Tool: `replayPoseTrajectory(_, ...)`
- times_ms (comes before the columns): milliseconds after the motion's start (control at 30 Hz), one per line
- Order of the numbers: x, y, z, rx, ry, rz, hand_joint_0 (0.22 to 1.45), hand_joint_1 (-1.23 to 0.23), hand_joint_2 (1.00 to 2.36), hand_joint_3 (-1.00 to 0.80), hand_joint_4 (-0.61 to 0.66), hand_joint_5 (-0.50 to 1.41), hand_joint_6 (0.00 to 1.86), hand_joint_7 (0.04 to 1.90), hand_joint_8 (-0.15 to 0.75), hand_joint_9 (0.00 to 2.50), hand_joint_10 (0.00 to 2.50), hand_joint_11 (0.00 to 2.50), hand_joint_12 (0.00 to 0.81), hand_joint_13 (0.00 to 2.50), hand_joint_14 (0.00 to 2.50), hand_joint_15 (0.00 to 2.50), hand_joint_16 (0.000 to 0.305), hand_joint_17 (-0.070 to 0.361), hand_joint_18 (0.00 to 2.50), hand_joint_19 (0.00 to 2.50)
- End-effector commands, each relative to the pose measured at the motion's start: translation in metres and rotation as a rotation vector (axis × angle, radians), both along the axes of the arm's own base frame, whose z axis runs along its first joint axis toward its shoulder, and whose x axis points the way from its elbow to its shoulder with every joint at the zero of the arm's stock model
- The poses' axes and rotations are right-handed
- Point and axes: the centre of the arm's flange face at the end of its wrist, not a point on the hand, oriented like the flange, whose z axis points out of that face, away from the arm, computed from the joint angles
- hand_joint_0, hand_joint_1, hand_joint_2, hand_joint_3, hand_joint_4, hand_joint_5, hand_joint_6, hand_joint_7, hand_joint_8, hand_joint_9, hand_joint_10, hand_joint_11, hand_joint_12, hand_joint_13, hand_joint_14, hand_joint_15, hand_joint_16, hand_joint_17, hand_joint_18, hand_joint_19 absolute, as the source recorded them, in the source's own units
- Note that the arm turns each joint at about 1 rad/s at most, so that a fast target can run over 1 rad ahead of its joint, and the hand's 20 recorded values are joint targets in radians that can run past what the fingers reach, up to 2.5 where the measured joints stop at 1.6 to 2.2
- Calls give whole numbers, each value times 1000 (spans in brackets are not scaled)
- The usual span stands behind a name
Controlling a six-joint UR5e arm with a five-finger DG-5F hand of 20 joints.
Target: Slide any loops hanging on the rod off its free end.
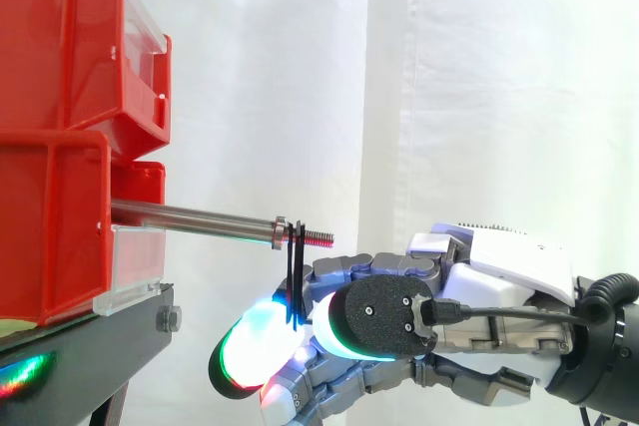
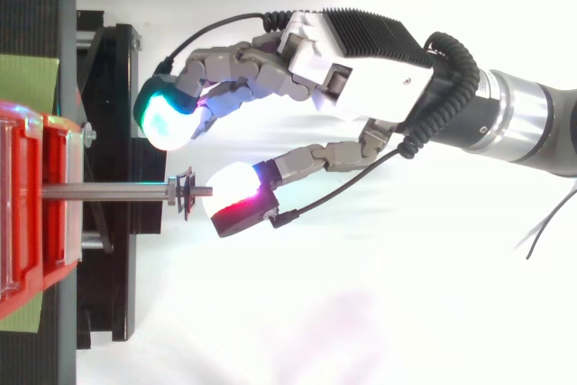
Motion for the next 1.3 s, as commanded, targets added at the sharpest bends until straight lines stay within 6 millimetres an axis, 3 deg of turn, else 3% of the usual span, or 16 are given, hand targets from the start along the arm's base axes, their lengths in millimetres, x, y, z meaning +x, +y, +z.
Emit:
replayPoseTrajectory(0,1,3,1,-4,-1,2,605,-660,1012,-350,296,-124,502,1144,323,862,9,414,354,914,12,361,45,100,711,317)
replayPoseTrajectory(633,3,15,2,-27,-9,11,605,-660,1012,-343,241,-105,502,1307,323,871,11,443,357,908,12,359,47,105,731,335)
replayPoseTrajectory(1267,4,16,6,-38,-23,7,607,-605,1012,-364,231,-116,559,1240,324,866,9,442,359,901,12,366,49,110,740,361)
